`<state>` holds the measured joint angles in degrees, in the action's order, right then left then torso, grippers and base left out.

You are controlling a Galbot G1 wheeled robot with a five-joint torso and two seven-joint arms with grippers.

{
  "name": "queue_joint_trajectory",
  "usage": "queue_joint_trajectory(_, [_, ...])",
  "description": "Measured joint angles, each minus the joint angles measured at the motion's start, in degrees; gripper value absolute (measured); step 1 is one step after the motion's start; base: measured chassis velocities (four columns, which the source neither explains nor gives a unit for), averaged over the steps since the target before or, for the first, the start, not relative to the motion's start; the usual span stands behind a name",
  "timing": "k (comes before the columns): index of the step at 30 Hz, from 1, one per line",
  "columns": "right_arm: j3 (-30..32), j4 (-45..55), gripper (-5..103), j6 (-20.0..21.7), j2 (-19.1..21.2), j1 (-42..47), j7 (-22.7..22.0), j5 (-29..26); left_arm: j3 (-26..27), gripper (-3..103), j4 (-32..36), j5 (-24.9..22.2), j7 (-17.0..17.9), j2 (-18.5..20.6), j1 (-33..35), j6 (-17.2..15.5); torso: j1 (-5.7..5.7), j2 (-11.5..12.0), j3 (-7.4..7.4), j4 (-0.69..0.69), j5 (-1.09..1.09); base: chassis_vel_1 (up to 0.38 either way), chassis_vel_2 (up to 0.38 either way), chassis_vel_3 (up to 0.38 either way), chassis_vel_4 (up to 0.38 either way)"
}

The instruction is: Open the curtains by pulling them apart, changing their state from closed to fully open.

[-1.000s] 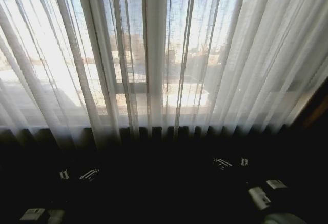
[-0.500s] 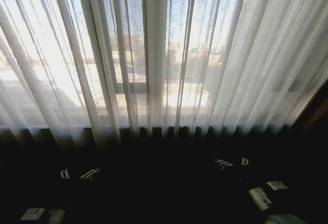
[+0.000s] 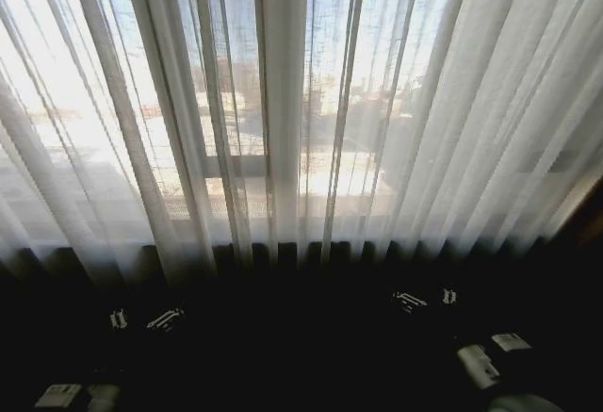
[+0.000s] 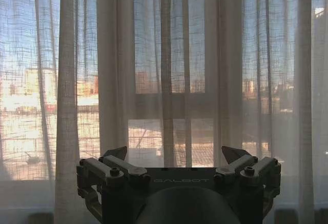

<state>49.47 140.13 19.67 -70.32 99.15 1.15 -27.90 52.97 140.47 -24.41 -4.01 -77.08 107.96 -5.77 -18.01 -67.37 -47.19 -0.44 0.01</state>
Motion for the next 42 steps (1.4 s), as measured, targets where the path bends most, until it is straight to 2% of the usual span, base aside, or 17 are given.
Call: queue_joint_trajectory(42, [-2.1, 0.3, 100, 0.0, -0.1, 0.1, 0.8, 0.5, -0.1, 100, -0.4, 0.2, -0.6, -0.6, 0.0, 0.4, 0.01, 0.0, 0.00, 0.00, 0.01, -0.156, 0.154, 0.160, -0.160])
